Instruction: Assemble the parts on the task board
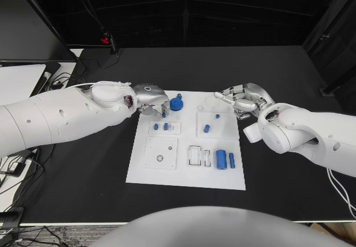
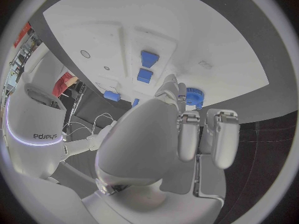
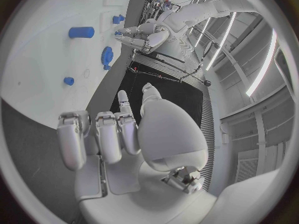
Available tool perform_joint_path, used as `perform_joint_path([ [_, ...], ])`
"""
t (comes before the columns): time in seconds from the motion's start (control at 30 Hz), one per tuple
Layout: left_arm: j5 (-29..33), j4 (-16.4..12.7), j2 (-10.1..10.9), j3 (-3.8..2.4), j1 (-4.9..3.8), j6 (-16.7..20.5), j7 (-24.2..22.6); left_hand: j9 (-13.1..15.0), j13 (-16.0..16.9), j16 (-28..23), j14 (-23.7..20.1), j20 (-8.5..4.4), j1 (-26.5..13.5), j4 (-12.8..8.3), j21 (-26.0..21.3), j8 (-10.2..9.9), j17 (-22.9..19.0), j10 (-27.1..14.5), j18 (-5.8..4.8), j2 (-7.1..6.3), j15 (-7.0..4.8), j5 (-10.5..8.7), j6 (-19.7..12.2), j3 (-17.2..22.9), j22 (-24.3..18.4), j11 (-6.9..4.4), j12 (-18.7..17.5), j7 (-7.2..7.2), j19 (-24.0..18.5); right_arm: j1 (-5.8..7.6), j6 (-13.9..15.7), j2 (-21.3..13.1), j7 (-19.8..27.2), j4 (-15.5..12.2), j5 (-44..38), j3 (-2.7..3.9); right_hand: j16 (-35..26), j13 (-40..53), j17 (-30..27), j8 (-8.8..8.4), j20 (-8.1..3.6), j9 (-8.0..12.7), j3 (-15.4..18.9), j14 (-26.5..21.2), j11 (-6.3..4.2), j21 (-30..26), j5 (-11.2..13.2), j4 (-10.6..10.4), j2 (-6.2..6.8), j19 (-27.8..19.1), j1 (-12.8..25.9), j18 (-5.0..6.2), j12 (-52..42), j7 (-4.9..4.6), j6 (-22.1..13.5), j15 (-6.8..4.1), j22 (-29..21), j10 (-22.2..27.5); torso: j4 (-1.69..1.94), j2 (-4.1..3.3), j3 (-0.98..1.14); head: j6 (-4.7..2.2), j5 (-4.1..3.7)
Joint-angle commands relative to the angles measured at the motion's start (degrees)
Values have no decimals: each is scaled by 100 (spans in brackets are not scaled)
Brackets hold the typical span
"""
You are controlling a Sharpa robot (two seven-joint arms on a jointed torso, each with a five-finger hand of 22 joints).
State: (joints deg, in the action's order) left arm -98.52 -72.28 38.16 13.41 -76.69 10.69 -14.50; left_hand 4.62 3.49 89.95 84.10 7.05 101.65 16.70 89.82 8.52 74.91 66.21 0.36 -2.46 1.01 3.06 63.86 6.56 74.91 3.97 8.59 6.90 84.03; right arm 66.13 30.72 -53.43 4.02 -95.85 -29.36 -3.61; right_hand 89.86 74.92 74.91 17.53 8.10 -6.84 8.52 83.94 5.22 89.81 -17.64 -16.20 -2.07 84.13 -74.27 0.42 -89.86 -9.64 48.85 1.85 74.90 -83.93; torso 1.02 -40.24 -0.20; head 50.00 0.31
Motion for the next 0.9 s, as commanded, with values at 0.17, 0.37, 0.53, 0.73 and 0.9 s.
perform_joint_path([
  [0.17, -34, 89, -26, 2, 7, -82, 37, -1, -4, 5, 590, -21, -49, -1, 18, 8, 1509, 18, -36, -8, 3, -24, -4, 51, 1509, 26, -42, 27, 597, 8, -25, -2, 44, -14, -8, 2, 14, 1508, 1509, 30, 35, -8, 38, 606, 28, 19, -29, -11, -35, 587, -6, -42, -14, -6, -54, 28, 1510, -607, -2, 4, -2, 0, 4],
  [0.37, -34, 127, -57, 2, 13, -82, 29, -2, -4, 5, 590, -21, -47, -1, 18, 6, 1509, 19, -36, -6, 3, -25, -4, 56, 1509, 26, -45, 28, 597, 8, -30, -6, 41, -15, -8, 2, 14, 1508, 1509, 30, 35, -8, 38, 606, 28, 19, -29, -11, -35, 587, -6, -42, -14, -6, -54, 28, 1510, -607, -1, 4, 0, 0, -3],
  [0.53, -34, 150, -74, 2, 16, -168, 52, -3, -4, 5, 590, -21, -49, 1, 18, 4, 1509, 18, -36, -7, 4, -25, -5, 59, 1509, 27, -50, 29, 597, 8, -29, -9, 42, -18, -8, 2, 14, 1508, 1509, 34, 35, -8, 44, 606, 28, 19, -35, -14, -37, 587, -6, -42, -14, -7, -58, 28, 1510, -607, 0, 3, 1, 0, 1],
  [0.73, -33, 181, -92, 2, 18, -335, 60, -3, -3, 5, 590, -20, -50, 0, 18, 1, 1509, 24, -36, -11, 6, -25, -3, 65, 1509, 29, -54, 30, 597, 8, -27, -12, 41, -17, -8, 2, 14, 1508, 1509, 34, 35, -8, 44, 606, 28, 19, -35, -14, -37, 587, -6, -42, -14, -7, -58, 28, 1510, -607, 4, 0, -1, 0, 6],
  [0.9, -33, 180, -96, 2, 19, -387, 47, -11, -3, 5, 590, -17, -64, -1, 18, -20, 1509, 22, -36, -64, 12, -26, -17, 65, 1509, 36, -83, 35, 597, 8, -28, -10, 42, -15, -8, 2, 14, 1508, 1509, 34, 35, -8, 44, 606, 28, 19, -35, -14, -37, 587, -6, -42, -14, -7, -58, 28, 1510, -607, 4, 2, -4, 0, 5],
])
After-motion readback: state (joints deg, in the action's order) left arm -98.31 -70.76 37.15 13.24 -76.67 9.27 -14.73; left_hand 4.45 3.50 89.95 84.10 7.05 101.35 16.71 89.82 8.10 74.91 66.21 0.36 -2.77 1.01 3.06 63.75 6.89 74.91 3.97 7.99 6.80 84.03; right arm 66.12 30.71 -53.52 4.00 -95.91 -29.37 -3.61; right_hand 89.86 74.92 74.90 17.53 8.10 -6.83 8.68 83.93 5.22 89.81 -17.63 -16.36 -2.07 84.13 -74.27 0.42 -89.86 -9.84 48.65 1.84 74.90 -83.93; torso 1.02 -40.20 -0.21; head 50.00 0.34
